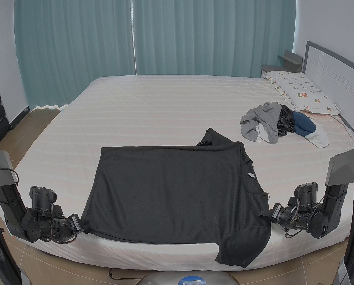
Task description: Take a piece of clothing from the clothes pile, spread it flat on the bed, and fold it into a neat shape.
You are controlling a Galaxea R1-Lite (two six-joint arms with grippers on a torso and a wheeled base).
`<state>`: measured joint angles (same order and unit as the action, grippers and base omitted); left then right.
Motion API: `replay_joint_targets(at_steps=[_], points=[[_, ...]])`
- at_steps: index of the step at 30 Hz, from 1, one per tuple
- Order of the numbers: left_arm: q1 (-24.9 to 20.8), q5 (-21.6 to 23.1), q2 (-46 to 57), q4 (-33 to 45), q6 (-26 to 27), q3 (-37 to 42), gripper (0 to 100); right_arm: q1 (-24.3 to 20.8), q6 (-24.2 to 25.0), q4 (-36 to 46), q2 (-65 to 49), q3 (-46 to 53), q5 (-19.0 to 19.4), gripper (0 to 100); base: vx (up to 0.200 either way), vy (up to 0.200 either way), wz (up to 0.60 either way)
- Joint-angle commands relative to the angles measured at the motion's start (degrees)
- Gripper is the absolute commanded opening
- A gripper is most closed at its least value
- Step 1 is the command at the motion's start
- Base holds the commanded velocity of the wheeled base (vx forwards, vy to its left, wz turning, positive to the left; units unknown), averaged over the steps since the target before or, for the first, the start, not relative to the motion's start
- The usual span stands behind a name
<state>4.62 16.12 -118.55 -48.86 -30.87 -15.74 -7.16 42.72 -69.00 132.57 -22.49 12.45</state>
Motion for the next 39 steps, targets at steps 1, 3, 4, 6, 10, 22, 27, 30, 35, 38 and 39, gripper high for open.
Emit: replay_joint_targets(at_steps=[1, 3, 4, 6, 10, 22, 27, 30, 35, 38, 39], points=[[0.7, 0.0, 0.1, 0.0, 0.0, -0.1, 0, 0.3, 0.0, 0.2, 0.1, -2.2, -0.3, 0, 0.0, 0.0, 0.0], [0.8, 0.0, 0.1, 0.0, -0.1, -0.2, 0, 0.3, 0.0, 0.2, 0.0, -3.3, -0.4, 0, 0.0, 0.0, 0.0], [0.8, 0.0, 0.1, 0.0, 0.0, -0.2, 0, 0.3, 0.0, 0.2, 0.0, -3.9, -0.4, 0, 0.0, 0.0, 0.0], [0.8, 0.0, 0.1, 0.0, -0.1, -0.2, 0, 0.3, -0.1, 0.3, 0.0, -5.0, -0.4, 0, 0.0, 0.0, 0.0], [0.8, 0.0, 0.1, 0.0, -0.2, -0.2, 0, 0.3, -0.2, 0.4, -0.2, -8.2, -0.6, 0, 0.0, 0.0, 0.0], [0.7, 0.1, -0.4, 0.1, -1.3, -0.3, 0, -0.4, -0.4, 0.2, 2.5, -13.3, -0.9, 100, 0.0, 0.0, 0.0], [0.7, 0.1, -0.5, 0.1, -1.3, -0.3, 0, 0.5, -0.4, -0.6, 0.8, -10.9, -0.8, 100, 0.0, 0.0, 0.0], [0.7, 0.1, -0.6, 0.0, -1.3, -0.3, 0, 1.7, -0.7, -0.6, -1.6, -7.2, 0.3, 100, 0.0, 0.0, 0.0], [0.7, 0.1, -0.7, 0.0, -1.3, -0.3, 0, 2.3, -1.9, -3.8, -4.6, 1.2, 5.5, 100, 0.0, 0.0, 0.0], [0.7, 0.1, -0.7, 0.1, -1.3, -0.4, 0, 2.1, -5.5, -7.7, -4.5, 7.2, 8.6, 100, 0.0, 0.0, 0.0], [0.7, 0.1, -0.7, 0.1, -1.3, -0.4, 0, 2.1, -7.0, -9.0, -4.1, 9.1, 9.4, 100, 0.0, 0.0, 0.0]])
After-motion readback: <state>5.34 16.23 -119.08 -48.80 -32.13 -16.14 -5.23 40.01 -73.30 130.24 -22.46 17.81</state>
